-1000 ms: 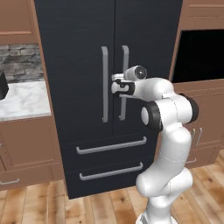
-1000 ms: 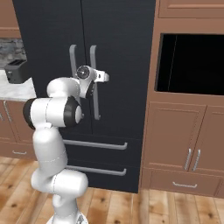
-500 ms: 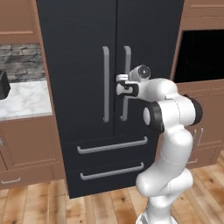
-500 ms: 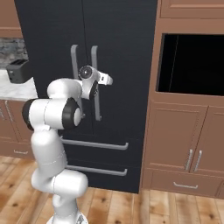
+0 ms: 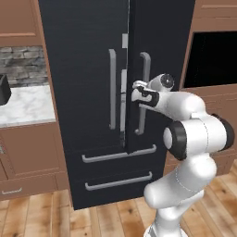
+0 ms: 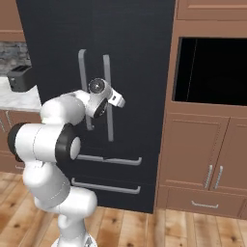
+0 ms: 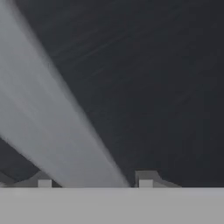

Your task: Place one of the steaks on the plate and the other in the bowl. Then place the bowl in the fridge.

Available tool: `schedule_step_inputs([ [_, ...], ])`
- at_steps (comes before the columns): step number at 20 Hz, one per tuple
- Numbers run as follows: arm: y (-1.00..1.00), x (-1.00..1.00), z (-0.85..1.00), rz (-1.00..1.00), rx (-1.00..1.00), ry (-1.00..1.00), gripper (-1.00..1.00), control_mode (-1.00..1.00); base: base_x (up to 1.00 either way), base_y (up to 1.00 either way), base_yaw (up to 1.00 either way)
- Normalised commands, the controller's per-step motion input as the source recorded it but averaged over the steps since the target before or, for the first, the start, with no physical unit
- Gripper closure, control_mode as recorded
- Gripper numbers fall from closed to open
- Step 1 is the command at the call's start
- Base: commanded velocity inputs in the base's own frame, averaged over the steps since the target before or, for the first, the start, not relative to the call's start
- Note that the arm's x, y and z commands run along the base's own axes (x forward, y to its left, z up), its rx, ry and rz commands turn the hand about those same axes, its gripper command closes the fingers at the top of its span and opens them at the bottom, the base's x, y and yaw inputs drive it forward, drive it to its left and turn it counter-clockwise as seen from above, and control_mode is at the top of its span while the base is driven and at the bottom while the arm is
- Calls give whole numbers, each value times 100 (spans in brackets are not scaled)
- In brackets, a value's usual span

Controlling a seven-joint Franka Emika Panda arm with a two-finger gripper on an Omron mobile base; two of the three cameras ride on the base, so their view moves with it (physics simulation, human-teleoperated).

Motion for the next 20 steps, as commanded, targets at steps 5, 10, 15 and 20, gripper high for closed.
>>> schedule_step_inputs([
  [5,-100,-100,-2,0,37,6,100,-100,0,0,0],
  [10,-100,-100,-3,0,28,11,100,-100,0,0,0],
  [15,-100,-100,0,-5,18,17,100,-100,0,0,0],
  [20,-96,-100,40,-18,7,4,100,-100,0,0,0],
])
